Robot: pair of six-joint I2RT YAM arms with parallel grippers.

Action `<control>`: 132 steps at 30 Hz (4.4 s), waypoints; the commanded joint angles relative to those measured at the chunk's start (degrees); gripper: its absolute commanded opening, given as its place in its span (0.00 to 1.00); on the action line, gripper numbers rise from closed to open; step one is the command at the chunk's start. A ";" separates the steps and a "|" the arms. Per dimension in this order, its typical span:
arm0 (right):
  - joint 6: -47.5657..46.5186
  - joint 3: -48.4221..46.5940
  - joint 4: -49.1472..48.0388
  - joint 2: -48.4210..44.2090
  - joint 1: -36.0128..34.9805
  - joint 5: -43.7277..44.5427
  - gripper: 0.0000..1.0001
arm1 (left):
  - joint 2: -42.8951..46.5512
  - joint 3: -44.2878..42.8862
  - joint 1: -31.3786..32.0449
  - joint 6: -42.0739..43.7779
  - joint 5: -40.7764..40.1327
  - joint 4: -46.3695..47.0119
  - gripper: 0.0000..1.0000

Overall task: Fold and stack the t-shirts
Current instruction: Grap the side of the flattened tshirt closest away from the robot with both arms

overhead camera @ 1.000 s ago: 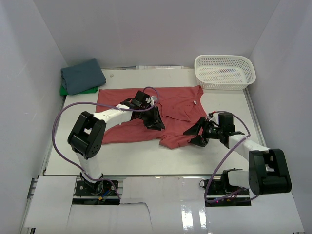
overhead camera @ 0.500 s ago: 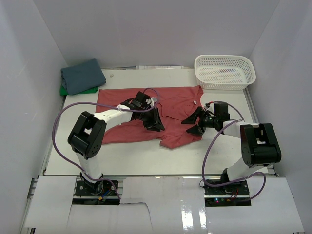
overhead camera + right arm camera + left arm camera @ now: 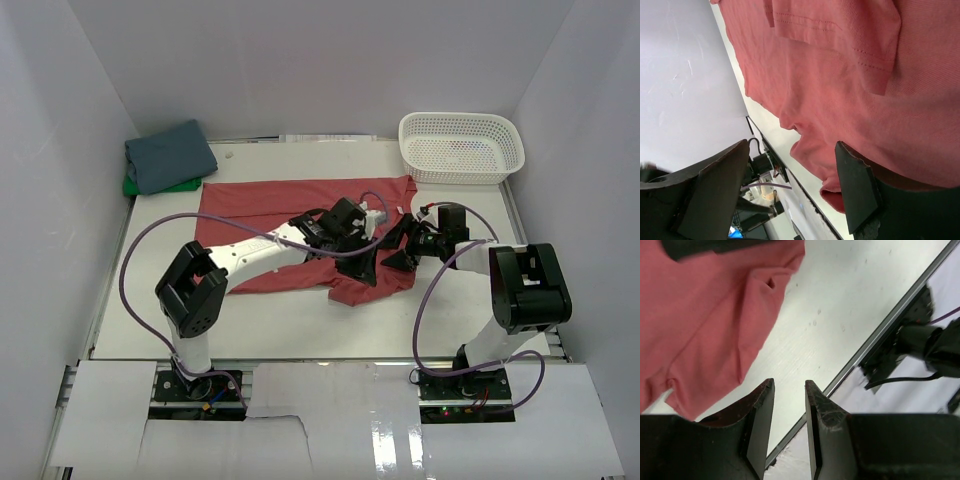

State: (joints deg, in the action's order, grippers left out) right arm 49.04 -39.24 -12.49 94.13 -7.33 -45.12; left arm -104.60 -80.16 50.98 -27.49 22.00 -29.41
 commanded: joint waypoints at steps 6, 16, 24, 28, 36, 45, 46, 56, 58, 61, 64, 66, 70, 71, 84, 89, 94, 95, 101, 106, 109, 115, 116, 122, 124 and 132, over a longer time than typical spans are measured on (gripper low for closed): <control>-0.96 -1.01 -2.80 1.67 -0.23 -0.40 0.76 | 7.21 4.92 7.11 6.39 -11.36 -4.96 0.43; -10.70 -7.24 10.70 -4.55 1.96 6.53 0.77 | 7.31 10.28 7.55 4.55 -11.54 -0.57 0.43; -26.61 -12.18 31.90 -16.49 3.99 19.10 0.79 | 4.49 8.97 7.64 3.58 -12.67 2.69 0.43; -27.33 -6.12 36.48 -24.59 3.99 19.20 0.77 | 3.44 6.95 5.63 1.57 -12.86 2.51 0.43; -24.25 8.21 38.33 -38.57 3.64 15.60 0.71 | 4.50 6.69 -4.31 -0.38 -3.37 6.12 0.43; -23.99 13.76 34.29 -37.27 3.12 14.36 0.62 | 1.76 3.52 -5.89 -1.16 -2.93 4.36 0.43; -23.99 13.76 33.24 -36.57 3.11 14.19 0.61 | 1.94 4.04 -6.50 -2.12 -2.67 4.19 0.43; -23.90 12.26 26.56 -28.04 2.76 14.28 0.54 | 12.39 10.46 -21.52 -5.30 -0.38 2.08 0.44; -23.55 12.09 25.68 -26.90 2.50 14.19 0.51 | 14.85 11.33 -24.16 -4.95 -0.29 0.59 0.44; -23.37 11.39 24.53 -26.02 2.15 14.89 0.50 | 17.75 12.48 -26.89 -4.42 -0.03 -0.47 0.44; -22.94 10.77 23.57 -24.70 1.53 15.59 0.51 | 19.25 13.80 -29.00 -3.72 0.41 -1.35 0.44; -22.67 10.68 22.17 -24.08 1.27 15.68 0.51 | 19.87 14.59 -29.80 -3.28 1.03 -1.44 0.44; -21.53 10.07 20.14 -22.33 0.13 16.38 0.51 | 20.92 15.30 -30.94 -2.84 1.47 -1.79 0.44; -21.44 9.54 19.96 -21.80 -0.31 16.56 0.51 | 20.92 15.30 -31.03 -2.75 1.55 -1.79 0.44; -20.03 6.37 16.80 -16.44 -3.30 18.49 0.47 | 21.45 15.91 -32.44 -1.70 1.91 -2.76 0.44; -20.03 6.28 15.83 -15.99 -3.65 18.85 0.44 | 21.71 16.44 -32.61 -1.61 2.17 -2.76 0.44; -19.86 6.81 14.08 -14.68 -4.00 18.67 0.39 | 22.07 16.61 -32.79 -1.43 2.26 -2.94 0.44; -19.77 6.99 13.81 -14.50 -4.09 18.49 0.37 | 22.07 16.53 -32.87 -1.43 2.26 -3.11 0.44; -19.68 7.34 13.19 -13.09 -4.88 18.49 0.19 | 22.68 17.05 -33.40 -1.08 2.08 -3.55 0.44; -19.68 7.16 11.44 -13.09 -5.24 18.84 0.08 | 23.12 17.23 -34.46 -0.29 1.91 -4.25 0.44; -19.77 6.55 12.40 -14.84 -5.32 19.02 0.08 | 23.74 17.32 -36.21 -0.46 1.21 -5.48 0.44; -18.98 2.25 21.44 -21.34 -5.32 16.30 0.08 | 25.93 22.32 -49.64 -1.34 4.63 -7.68 0.44; -18.63 1.55 22.67 -22.22 -5.32 14.73 0.08 | 26.11 23.72 -50.88 -0.56 4.20 -8.55 0.44; -16.69 -3.19 29.97 -27.24 -5.32 11.46 0.08 | 29.01 25.23 -58.19 1.03 -2.47 -11.98 0.44; -16.87 -3.99 31.12 -27.07 -5.32 10.76 0.08 | 30.32 25.66 -58.97 0.16 -5.99 -12.60 0.44; -14.67 -7.59 29.98 -24.70 -5.32 9.62 0.08 | 33.22 28.30 -67.93 -1.61 -8.47 -15.59 0.43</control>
State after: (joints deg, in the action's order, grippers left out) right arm 33.04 -42.33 17.32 68.62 -12.43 -33.65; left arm -74.26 -53.30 -12.75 -28.42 15.51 -43.07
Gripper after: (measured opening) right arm 0.083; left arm 0.432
